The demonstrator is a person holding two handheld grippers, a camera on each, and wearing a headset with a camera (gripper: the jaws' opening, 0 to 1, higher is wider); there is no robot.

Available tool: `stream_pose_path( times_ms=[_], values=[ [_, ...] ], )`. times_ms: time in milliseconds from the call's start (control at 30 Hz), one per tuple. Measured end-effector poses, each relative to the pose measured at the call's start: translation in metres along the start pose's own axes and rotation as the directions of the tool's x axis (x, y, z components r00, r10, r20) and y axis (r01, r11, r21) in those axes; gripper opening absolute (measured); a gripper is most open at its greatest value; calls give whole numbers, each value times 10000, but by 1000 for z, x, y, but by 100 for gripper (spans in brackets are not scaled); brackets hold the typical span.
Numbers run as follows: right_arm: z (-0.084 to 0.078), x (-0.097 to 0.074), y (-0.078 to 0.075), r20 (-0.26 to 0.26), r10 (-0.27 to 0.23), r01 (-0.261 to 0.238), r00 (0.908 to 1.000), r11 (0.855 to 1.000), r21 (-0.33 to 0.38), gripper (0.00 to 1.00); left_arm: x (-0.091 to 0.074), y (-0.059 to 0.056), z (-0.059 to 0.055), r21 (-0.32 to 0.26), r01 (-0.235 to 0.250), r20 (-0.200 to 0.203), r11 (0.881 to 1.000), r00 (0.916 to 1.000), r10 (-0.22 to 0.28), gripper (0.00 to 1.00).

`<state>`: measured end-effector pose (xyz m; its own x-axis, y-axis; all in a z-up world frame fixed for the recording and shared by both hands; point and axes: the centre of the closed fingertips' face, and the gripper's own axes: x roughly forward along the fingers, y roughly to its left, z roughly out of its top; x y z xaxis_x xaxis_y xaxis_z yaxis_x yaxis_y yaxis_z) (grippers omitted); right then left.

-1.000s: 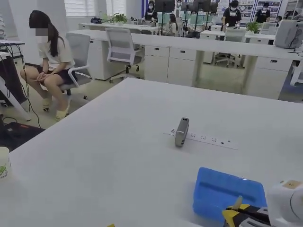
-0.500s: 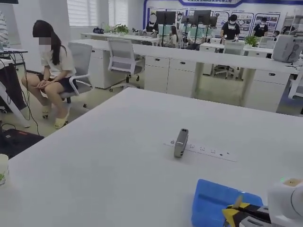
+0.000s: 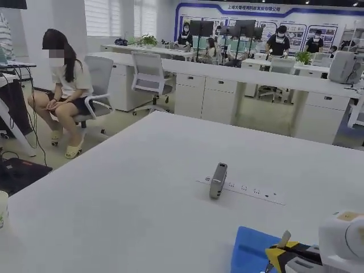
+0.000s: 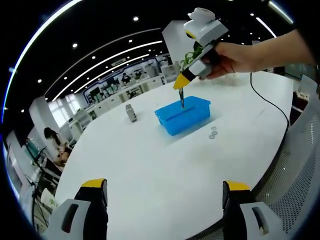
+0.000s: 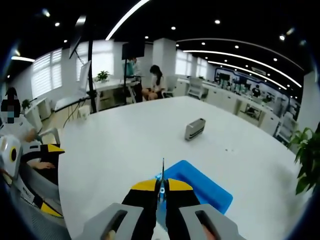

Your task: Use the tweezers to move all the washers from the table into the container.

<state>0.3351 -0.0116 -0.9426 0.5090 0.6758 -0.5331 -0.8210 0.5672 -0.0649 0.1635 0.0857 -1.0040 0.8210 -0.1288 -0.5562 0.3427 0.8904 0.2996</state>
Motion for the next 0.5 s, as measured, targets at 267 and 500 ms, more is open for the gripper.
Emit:
stream_pose_path(
  times_ms=[267, 500],
  values=[
    [6, 9, -5, -12, 67, -67, 10000, 9999, -111, 1, 0, 1, -1, -4, -24, -89, 10000, 10000, 24, 98],
    [3, 21, -11, -79, 105, -107, 9999, 9997, -221, 1, 1, 1, -3, 28, -38, -202, 10000, 9998, 38, 97]
  ],
)
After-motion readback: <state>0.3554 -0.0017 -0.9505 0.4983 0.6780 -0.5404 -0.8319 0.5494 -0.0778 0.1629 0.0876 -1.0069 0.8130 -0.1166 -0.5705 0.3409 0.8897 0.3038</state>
